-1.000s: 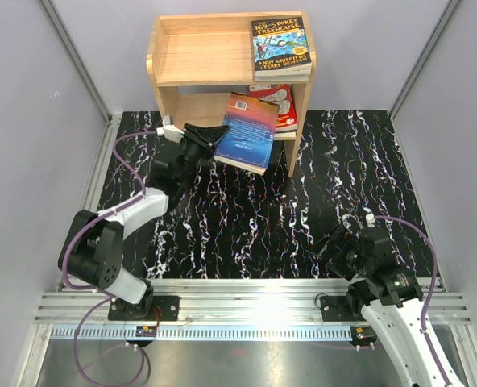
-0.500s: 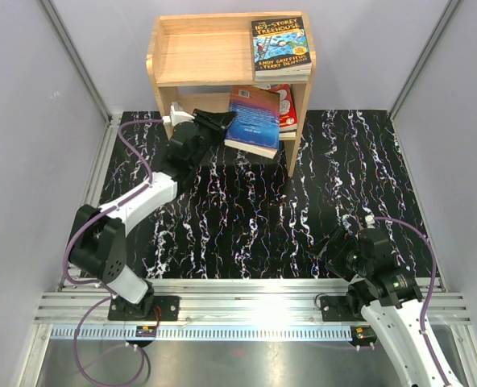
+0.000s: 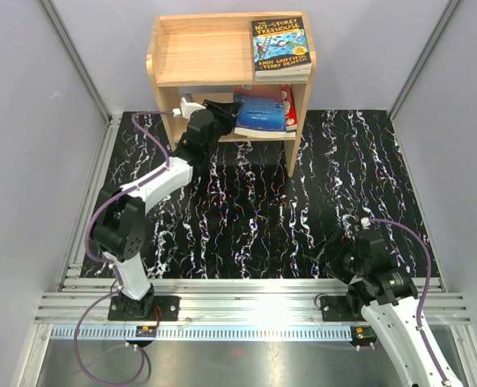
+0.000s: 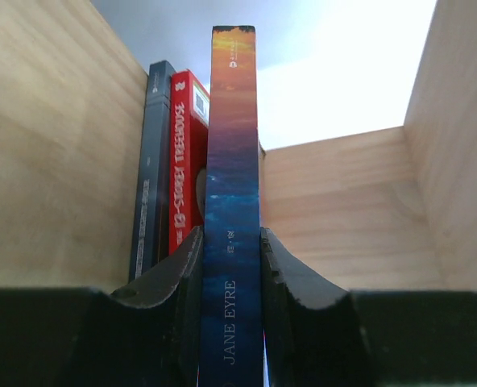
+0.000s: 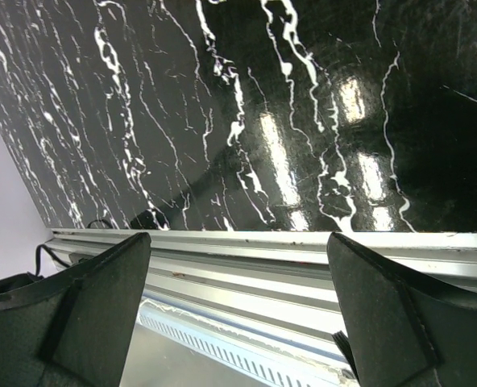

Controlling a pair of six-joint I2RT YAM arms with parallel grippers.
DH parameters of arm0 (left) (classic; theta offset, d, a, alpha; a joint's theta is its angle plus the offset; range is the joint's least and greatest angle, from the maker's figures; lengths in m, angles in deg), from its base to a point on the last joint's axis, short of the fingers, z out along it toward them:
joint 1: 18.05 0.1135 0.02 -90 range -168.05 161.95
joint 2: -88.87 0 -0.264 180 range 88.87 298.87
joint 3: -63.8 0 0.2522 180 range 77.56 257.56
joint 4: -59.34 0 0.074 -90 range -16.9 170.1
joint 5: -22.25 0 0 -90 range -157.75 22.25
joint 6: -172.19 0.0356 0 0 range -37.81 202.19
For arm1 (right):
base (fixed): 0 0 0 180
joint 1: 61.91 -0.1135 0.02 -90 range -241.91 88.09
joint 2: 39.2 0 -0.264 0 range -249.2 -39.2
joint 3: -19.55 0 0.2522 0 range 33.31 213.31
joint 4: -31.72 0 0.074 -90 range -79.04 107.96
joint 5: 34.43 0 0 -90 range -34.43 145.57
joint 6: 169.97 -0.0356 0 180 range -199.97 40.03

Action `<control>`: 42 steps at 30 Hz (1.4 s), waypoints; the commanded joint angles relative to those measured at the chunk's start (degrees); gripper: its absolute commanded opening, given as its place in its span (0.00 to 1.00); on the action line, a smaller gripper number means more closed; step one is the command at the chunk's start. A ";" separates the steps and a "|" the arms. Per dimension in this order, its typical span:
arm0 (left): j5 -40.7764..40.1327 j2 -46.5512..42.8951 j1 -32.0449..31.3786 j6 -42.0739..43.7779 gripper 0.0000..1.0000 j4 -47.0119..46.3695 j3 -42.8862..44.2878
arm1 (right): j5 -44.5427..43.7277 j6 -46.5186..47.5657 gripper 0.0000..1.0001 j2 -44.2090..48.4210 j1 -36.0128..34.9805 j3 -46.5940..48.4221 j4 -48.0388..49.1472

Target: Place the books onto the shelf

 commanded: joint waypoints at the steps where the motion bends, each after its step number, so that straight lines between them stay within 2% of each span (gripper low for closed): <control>1: -4.58 1.40 -0.80 2.37 0.00 -6.23 7.57 | 1.47 1.47 0.97 -0.91 -0.34 -0.53 2.61; 7: -3.53 7.99 -1.77 5.98 0.02 -0.34 18.73 | 2.53 1.03 0.97 -1.08 -0.25 -2.47 4.20; 8: -3.26 8.52 -1.94 6.86 0.07 -0.42 19.53 | 2.53 1.03 0.97 -1.17 -0.25 -2.82 4.46; 9: -2.57 8.87 -2.29 7.74 0.19 -0.50 20.93 | 2.53 1.03 0.97 -1.35 -0.34 -2.91 4.90; 11: -2.21 9.84 -2.56 9.32 0.32 0.90 22.08 | 2.62 1.03 0.97 -1.61 -0.34 -3.00 5.16; 12: -0.99 10.10 -2.73 9.68 0.42 1.08 22.69 | 2.70 1.03 0.97 -1.70 -0.25 -3.00 5.43; 14: 0.86 10.81 -2.73 10.12 0.47 0.38 22.87 | 2.70 1.11 0.97 -1.96 -0.34 -3.00 5.78; 18: 5.42 12.12 -2.73 12.22 0.69 0.81 25.15 | 2.79 1.29 0.97 -2.32 -0.25 -3.00 5.78; 19: 6.74 13.52 -2.65 13.53 0.75 2.47 28.38 | 2.88 1.20 0.97 -2.23 -0.25 -3.00 5.78; 21: 8.77 14.85 -2.73 16.08 0.79 8.16 32.17 | 2.70 1.11 0.97 -1.79 -0.34 -3.00 5.52; 23: 10.35 15.99 -2.73 17.67 0.91 11.69 36.38 | 2.70 1.03 0.97 -1.18 -0.25 -3.00 5.25; 25: 10.10 16.00 -2.82 20.83 0.97 19.33 38.86 | 2.62 0.85 0.97 -0.82 -0.34 -3.00 4.90; 27: 8.00 15.21 -2.82 23.81 0.99 26.43 40.10 | 2.61 0.59 0.97 -0.30 -0.34 -3.08 4.73; 31: 5.79 11.27 -2.82 27.42 0.99 32.44 37.56 | 2.70 0.41 0.97 -0.03 -0.34 -3.35 4.81; 34: 4.57 7.75 -3.00 29.80 0.99 32.46 32.64 | 2.70 0.50 0.97 -0.29 -0.16 -3.26 5.16; 42: -0.09 3.17 -3.61 35.16 0.99 32.90 28.51 | 2.00 0.24 0.97 0.50 -0.25 -3.08 4.20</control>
